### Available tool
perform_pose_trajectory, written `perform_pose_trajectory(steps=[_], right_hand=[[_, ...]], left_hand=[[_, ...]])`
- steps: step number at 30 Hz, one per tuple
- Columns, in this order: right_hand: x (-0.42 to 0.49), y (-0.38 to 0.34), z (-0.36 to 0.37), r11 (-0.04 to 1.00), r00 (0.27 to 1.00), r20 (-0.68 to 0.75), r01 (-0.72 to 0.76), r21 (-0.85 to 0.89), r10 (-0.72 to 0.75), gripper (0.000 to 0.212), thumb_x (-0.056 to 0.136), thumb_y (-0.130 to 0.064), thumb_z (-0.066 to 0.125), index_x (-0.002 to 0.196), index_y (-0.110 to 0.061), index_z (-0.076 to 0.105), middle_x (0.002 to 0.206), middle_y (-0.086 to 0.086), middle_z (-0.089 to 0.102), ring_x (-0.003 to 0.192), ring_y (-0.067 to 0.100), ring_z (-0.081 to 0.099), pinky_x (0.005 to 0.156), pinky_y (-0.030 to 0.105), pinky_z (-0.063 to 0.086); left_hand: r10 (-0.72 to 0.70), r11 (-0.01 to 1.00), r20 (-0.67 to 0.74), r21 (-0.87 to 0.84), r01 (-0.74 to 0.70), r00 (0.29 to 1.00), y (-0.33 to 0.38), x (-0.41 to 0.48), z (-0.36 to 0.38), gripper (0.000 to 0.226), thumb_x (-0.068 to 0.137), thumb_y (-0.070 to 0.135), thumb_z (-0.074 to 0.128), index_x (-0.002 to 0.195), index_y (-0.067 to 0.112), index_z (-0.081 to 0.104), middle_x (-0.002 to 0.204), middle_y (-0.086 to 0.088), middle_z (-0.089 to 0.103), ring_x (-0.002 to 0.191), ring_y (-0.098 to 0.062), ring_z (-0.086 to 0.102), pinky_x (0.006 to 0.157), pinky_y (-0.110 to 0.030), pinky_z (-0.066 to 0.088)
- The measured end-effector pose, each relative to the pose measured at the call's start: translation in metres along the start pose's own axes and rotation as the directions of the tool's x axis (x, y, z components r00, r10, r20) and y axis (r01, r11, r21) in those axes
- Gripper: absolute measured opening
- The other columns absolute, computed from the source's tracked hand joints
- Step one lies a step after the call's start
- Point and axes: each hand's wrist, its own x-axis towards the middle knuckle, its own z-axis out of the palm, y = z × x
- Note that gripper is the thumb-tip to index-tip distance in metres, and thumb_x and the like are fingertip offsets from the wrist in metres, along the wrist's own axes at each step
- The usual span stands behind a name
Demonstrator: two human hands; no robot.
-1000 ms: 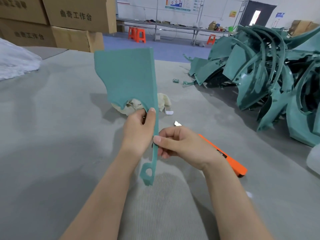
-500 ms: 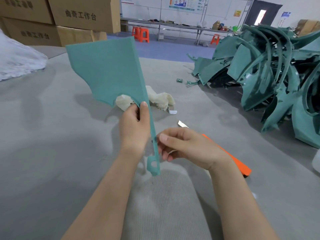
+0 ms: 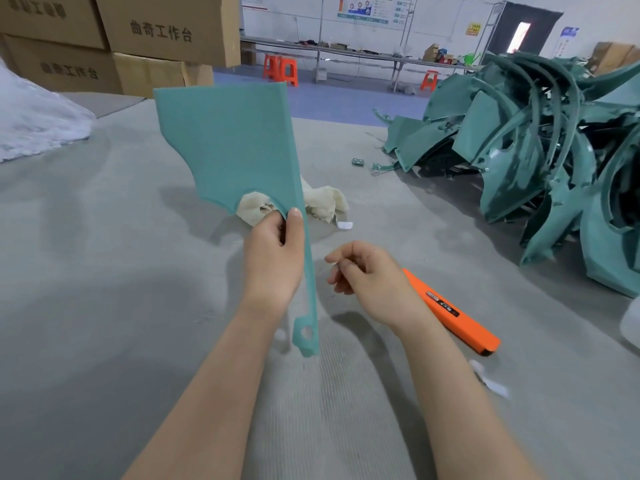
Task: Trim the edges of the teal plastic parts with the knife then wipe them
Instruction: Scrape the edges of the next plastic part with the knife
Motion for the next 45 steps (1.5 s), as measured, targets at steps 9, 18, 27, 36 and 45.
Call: perform_pose_trajectory(steps=[9, 18, 27, 36, 45], right_hand=[[0.004, -0.005, -0.007, 0.956, 0.975, -0.211, 0.131, 0.263, -0.075, 0.011, 0.095, -0.012, 0.058, 0.091, -0.015, 0.067, 0.064, -0.013, 0.067, 0.059, -0.003, 0.06, 0.061, 0.013, 0.048], [0.014, 0.008, -0.034, 0.923, 0.822, -0.567, 0.169, 0.345, 0.061, 0.027, 0.098, -0.013, 0.052, 0.072, -0.014, 0.059, 0.058, -0.008, 0.059, 0.049, -0.002, 0.048, 0.056, 0.013, 0.041], [0.015, 0.016, -0.057, 0.884, 0.683, -0.7, 0.173, 0.435, 0.211, 0.023, 0.1, -0.015, 0.047, 0.083, -0.015, 0.062, 0.066, -0.005, 0.06, 0.055, -0.001, 0.053, 0.063, 0.016, 0.046], [0.015, 0.018, -0.052, 0.924, 0.785, -0.585, 0.045, 0.379, 0.202, 0.016, 0.098, -0.017, 0.053, 0.095, -0.005, 0.064, 0.07, -0.001, 0.063, 0.051, -0.004, 0.055, 0.058, 0.014, 0.049], [0.013, 0.011, -0.045, 0.788, 0.81, -0.571, 0.263, 0.557, 0.133, 0.02, 0.1, -0.008, 0.049, 0.082, -0.011, 0.06, 0.062, -0.006, 0.064, 0.057, 0.005, 0.056, 0.062, 0.018, 0.05]], left_hand=[[-0.027, 0.996, 0.378, 0.088, -0.008, 0.926, 0.007, -0.011, 0.006, 0.035, 0.097, 0.03, 0.048, 0.086, 0.002, 0.066, 0.069, -0.01, 0.064, 0.062, -0.019, 0.052, 0.063, -0.035, 0.044], [-0.085, 0.958, 0.651, 0.261, -0.116, 0.754, 0.017, -0.019, 0.0, 0.034, 0.097, 0.031, 0.048, 0.069, 0.013, 0.043, 0.06, -0.001, 0.03, 0.05, -0.011, 0.025, 0.05, -0.028, 0.019], [-0.267, 0.923, 0.741, 0.381, -0.058, 0.616, 0.016, -0.015, -0.008, 0.037, 0.095, 0.034, 0.051, 0.063, 0.019, 0.039, 0.052, 0.008, 0.033, 0.041, -0.005, 0.029, 0.043, -0.021, 0.023], [-0.315, 0.93, 0.759, 0.367, 0.024, 0.57, 0.015, -0.014, -0.01, 0.025, 0.096, 0.024, 0.049, 0.075, 0.013, 0.056, 0.065, 0.002, 0.063, 0.055, -0.009, 0.052, 0.058, -0.021, 0.041], [-0.437, 0.72, 0.67, -0.139, 0.68, 0.6, 0.014, -0.018, 0.007, 0.027, 0.09, 0.038, 0.06, 0.087, 0.013, 0.07, 0.077, -0.006, 0.072, 0.056, -0.01, 0.064, 0.05, -0.019, 0.051]])
